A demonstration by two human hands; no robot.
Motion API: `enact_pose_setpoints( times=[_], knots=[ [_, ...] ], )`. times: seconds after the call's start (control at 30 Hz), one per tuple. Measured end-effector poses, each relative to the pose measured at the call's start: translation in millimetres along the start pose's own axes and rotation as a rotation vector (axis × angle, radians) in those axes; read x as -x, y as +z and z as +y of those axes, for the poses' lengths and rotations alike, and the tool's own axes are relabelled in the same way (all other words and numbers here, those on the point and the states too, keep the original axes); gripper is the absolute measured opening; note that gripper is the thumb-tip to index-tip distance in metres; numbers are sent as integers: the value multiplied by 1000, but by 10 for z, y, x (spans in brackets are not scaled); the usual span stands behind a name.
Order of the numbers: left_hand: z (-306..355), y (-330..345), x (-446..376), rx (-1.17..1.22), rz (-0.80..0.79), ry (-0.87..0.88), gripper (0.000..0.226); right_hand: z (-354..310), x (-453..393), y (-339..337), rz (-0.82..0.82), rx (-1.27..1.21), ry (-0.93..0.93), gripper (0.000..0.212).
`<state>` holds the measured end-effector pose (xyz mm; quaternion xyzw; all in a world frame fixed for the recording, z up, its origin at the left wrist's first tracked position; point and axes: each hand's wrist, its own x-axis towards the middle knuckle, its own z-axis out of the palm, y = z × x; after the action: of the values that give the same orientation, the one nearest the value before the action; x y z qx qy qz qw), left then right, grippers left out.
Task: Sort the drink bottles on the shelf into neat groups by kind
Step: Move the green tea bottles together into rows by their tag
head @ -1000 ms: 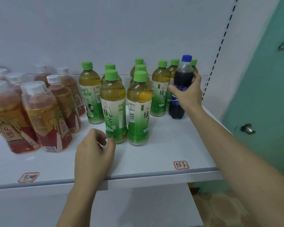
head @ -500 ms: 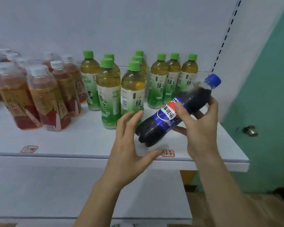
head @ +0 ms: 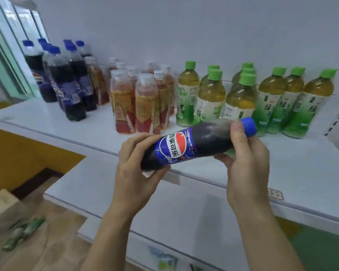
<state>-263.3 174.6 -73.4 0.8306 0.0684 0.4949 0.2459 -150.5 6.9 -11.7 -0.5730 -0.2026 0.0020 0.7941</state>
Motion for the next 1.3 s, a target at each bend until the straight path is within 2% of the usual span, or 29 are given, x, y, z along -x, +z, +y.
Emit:
enact_pose_setpoints(
  times=[0.2,0.37,0.5,0.6,0.77,0.87,0.93,1.07,1.2,1.3],
  knots=[
    [-586,-692,-86,-132,127,-97,66,191,72,974,-104,-24,-88,18],
    [-1270,-1262,-286,-278,190,-203,74,174,40,2027,-261,52,-319,13],
    [-1851,-1547,-492,-127,314,-357,80,97,-69,3037,-349,193,-496,23],
    [-2245,-1698,-721,-50,332,-428,77,33,-216,3745,-405,364,-573,32],
    [-2898,-1901,-1091,-34,239,-556,74,27,-462,4577,-557,848,-685,39],
    [-3196,-1910,-1195,-65,178,-600,75,87,-547,4912,-600,1080,-684,34],
    [-3337,-1888,-1226,-90,151,-612,75,139,-575,5055,-600,1123,-632,32],
    [-3504,-1874,-1291,-128,97,-598,78,225,-618,5160,-550,1172,-654,27],
    [-3622,-1864,-1296,-134,59,-609,80,281,-606,5097,-547,1163,-642,30],
    [-3664,-1850,-1242,-140,49,-590,88,381,-514,4942,-544,1044,-674,44]
  ],
)
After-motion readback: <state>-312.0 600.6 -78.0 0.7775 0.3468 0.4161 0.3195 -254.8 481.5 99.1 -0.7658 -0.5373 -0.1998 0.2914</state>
